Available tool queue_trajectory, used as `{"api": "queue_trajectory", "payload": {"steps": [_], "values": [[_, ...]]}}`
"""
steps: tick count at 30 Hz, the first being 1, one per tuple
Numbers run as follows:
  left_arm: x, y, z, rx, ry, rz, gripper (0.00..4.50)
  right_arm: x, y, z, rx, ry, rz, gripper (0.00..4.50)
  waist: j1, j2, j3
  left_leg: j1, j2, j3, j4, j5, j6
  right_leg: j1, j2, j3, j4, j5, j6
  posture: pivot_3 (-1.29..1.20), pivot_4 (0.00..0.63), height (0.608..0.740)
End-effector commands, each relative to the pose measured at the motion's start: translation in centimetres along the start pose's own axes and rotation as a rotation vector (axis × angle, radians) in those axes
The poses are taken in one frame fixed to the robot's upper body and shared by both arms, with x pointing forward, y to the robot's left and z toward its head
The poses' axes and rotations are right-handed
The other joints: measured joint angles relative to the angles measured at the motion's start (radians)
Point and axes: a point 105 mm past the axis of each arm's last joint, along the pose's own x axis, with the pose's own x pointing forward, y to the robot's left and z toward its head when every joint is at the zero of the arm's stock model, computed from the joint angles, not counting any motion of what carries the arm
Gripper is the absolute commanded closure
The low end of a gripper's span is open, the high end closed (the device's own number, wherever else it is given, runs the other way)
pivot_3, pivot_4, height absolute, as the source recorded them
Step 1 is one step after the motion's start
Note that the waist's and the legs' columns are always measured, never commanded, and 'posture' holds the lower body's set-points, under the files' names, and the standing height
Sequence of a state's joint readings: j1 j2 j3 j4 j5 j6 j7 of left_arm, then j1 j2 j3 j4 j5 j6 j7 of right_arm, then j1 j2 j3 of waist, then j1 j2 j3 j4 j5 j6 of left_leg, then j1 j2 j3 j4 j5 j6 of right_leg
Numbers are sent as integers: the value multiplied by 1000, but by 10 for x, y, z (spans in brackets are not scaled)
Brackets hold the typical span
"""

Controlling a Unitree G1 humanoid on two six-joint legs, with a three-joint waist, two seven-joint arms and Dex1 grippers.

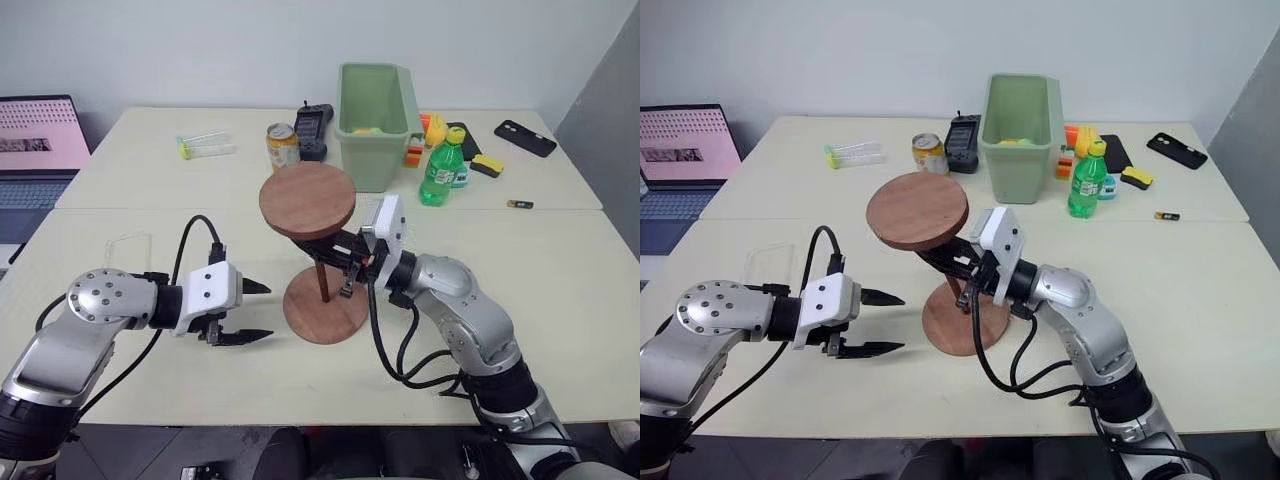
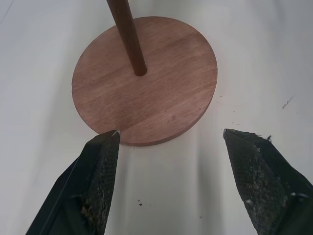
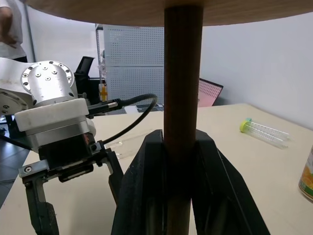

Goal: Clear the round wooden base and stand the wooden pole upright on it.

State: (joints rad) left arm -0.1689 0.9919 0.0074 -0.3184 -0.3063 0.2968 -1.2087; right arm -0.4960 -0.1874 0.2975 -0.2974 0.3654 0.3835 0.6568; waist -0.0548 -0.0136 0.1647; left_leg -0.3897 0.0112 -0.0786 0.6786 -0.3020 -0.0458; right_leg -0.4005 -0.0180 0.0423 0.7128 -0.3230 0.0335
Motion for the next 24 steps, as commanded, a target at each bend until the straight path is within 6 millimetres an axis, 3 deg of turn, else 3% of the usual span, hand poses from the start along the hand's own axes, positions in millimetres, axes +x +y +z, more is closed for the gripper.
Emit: {"api": "queue_trajectory", "payload": {"steps": [1,3,12,14,16,17,24], "values": [[-3,3,6,24,-18,29,989,-16,-10,-51,116,188,-71,4232,0,0,0,3,0,0,0,0,0,3,0,0,-1,0,0,0,150,740],[-4,4,6,22,-18,34,989,-19,-10,-53,111,202,-74,4232,2,0,0,15,0,-1,-3,0,1,16,0,-1,-5,-1,-1,0,150,740],[-2,5,8,27,-25,38,989,-13,2,-39,77,175,-14,4232,6,1,-1,27,0,-1,-10,0,1,29,3,-1,-13,-1,-1,0,150,740],[-1,6,9,30,-29,39,989,-10,3,-32,70,157,-2,3517,6,1,-1,27,0,-1,-12,0,0,28,2,-1,-15,-1,-1,0,150,740],[-1,6,10,32,-33,40,989,-9,5,-28,61,150,9,3202,7,1,0,26,1,-1,-13,0,0,28,1,-1,-16,-1,-1,0,150,740],[-1,6,11,33,-35,40,989,-9,5,-26,59,150,12,2793,7,1,1,24,0,-1,-13,0,0,25,1,-1,-16,-1,-1,0,150,740],[-1,5,13,32,-48,41,989,-15,9,-24,44,172,44,1206,3,1,1,19,1,0,-14,0,0,19,0,-1,-16,-1,-1,0,150,740]]}}
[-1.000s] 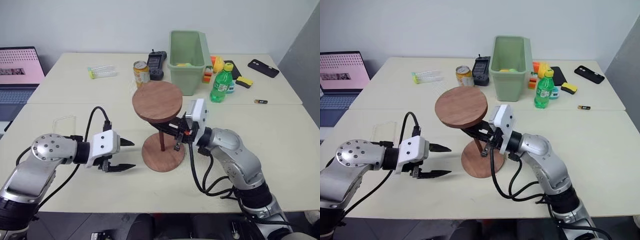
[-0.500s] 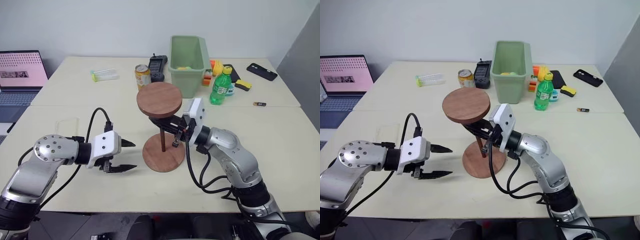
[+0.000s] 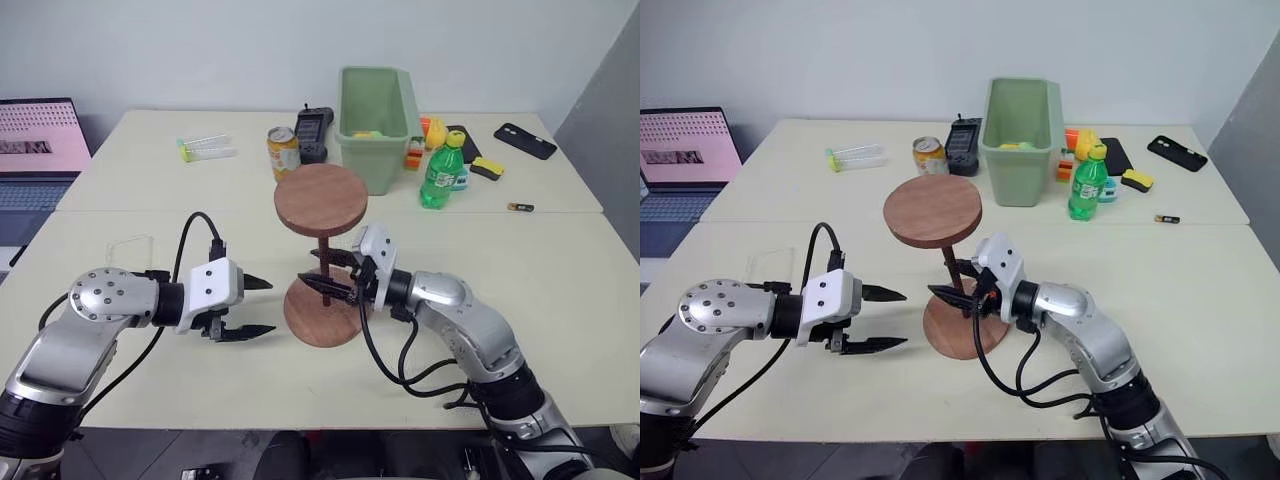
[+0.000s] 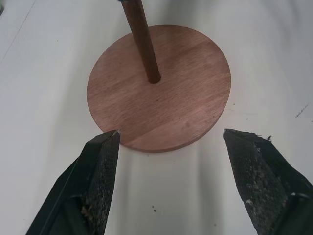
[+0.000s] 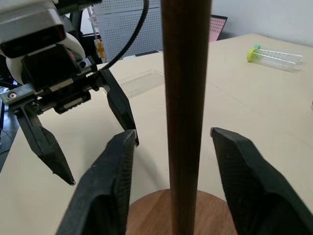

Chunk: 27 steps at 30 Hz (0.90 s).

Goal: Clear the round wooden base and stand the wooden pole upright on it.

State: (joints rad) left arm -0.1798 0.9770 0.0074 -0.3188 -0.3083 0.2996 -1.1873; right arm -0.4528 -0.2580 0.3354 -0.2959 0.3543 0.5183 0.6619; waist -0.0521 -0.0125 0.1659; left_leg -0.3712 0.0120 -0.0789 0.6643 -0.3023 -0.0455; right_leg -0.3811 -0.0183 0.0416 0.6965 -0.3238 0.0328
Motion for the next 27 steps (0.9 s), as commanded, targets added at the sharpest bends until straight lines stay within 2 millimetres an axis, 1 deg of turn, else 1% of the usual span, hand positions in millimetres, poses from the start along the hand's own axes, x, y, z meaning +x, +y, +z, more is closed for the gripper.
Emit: {"api": "queue_trajectory", "payload": {"steps": [1,3,4,5,8,12,16,18,21,23,27], "values": [[-2,2,10,28,-34,19,989,-5,7,12,-49,-19,44,1094,0,0,0,0,0,0,0,0,0,0,0,0,0,0,0,0,150,740],[-2,2,11,25,-39,25,989,-8,8,9,-69,4,59,464,1,0,0,0,0,0,0,0,0,0,0,0,0,0,0,0,150,740],[-2,4,12,21,-48,35,989,-11,8,8,-79,17,62,294,2,0,0,0,0,0,0,0,0,0,0,0,0,0,0,0,150,740],[-3,6,13,17,-58,45,989,-13,7,6,-89,28,60,32,2,0,0,0,-1,0,0,0,0,0,0,0,0,0,0,0,150,740],[-4,12,15,-19,-71,82,989,-26,-1,1,-126,69,41,32,2,0,0,0,0,0,0,0,0,0,0,0,0,0,0,0,150,740],[-12,22,13,-46,-44,136,989,-64,-12,-3,-243,145,32,32,6,0,1,-2,-1,0,0,0,0,0,0,-1,-1,0,0,0,150,740],[-24,29,5,-41,3,187,989,-104,-18,0,-266,188,9,32,11,-1,1,-2,-1,0,0,0,0,0,0,-1,-2,0,0,0,150,740],[-33,36,-3,-22,46,228,989,-126,-20,3,-278,233,-2,32,13,-1,1,-3,-1,-1,0,0,0,0,0,-1,-2,0,0,0,150,740],[-53,45,-15,-53,80,276,989,-161,-27,12,-317,318,-55,32,14,0,2,-2,0,0,0,0,0,0,0,0,-3,0,0,0,150,740],[-61,46,-23,-73,100,287,989,-174,-29,18,-321,340,-79,32,19,1,3,-3,-1,0,0,0,0,0,0,-1,-3,0,0,0,150,740],[-64,42,-32,-87,89,277,989,-184,-28,19,-314,356,-100,32,19,1,3,-2,0,0,0,0,0,1,0,-1,-3,0,0,0,150,740]]}}
